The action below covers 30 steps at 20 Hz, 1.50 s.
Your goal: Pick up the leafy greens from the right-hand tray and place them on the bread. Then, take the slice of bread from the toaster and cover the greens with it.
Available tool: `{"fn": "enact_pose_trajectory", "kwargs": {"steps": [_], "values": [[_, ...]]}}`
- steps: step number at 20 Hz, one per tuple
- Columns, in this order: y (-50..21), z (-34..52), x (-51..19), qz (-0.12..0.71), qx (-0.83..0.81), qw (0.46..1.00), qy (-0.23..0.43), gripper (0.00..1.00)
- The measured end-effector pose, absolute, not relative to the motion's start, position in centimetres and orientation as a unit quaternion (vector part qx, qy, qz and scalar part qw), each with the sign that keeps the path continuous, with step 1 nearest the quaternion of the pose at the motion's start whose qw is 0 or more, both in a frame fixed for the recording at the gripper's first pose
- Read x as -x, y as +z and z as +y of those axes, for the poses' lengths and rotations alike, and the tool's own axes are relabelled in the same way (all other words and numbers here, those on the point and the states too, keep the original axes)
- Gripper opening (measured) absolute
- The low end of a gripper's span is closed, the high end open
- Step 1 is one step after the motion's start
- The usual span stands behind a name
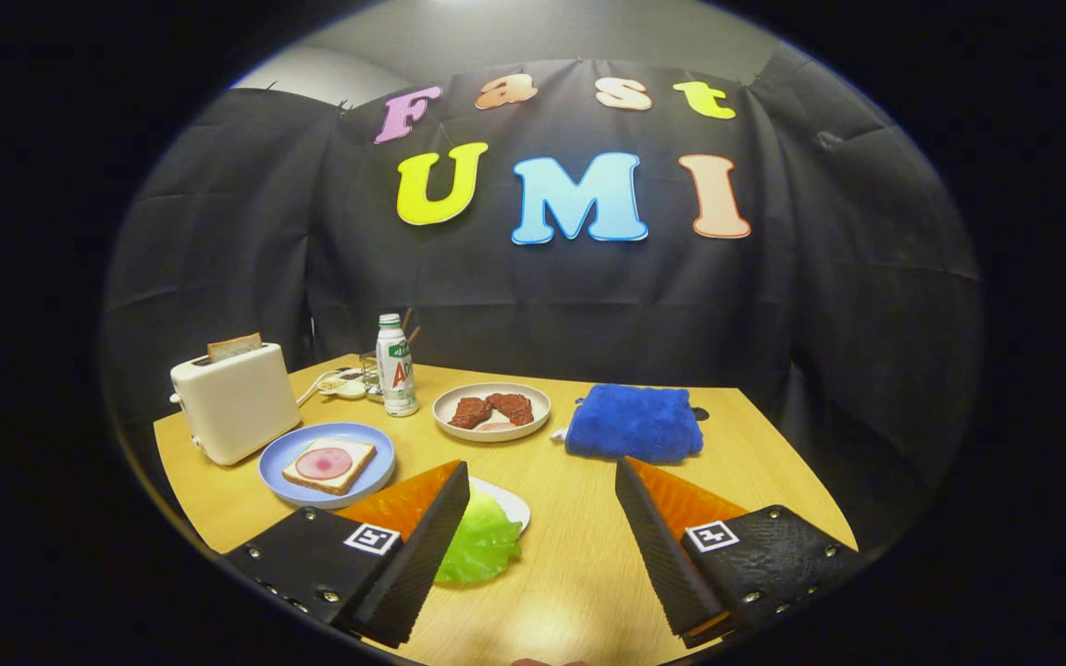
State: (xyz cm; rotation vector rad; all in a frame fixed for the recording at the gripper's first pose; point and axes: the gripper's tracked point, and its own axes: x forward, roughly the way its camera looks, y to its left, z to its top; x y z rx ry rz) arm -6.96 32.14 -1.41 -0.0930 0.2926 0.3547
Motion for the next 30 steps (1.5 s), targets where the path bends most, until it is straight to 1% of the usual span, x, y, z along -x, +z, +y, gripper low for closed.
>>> {"fn": "enact_pose_trajectory", "kwargs": {"steps": [7, 10, 17, 23, 27, 28, 29, 30], "values": [[-3.7, 35.6, 6.9, 0.206, 0.086, 0.957, 0.186, 0.97], [-4.7, 37.6, 6.4, 0.236, 0.093, 0.947, 0.2, 0.97], [-9.6, 39.3, 4.3, 0.334, 0.102, 0.92, 0.181, 0.96], [-11.8, 40.6, 3.9, 0.376, 0.117, 0.901, 0.183, 0.96], [-14.3, 40.6, 4.0, 0.43, 0.13, 0.877, 0.173, 0.96], [-14.2, 41.3, 3.7, 0.431, 0.111, 0.878, 0.176, 0.96], [-14.4, 41.5, 4.0, 0.446, 0.098, 0.872, 0.174, 0.91], [-14.4, 41.6, 3.8, 0.443, 0.101, 0.873, 0.178, 0.84]]}}
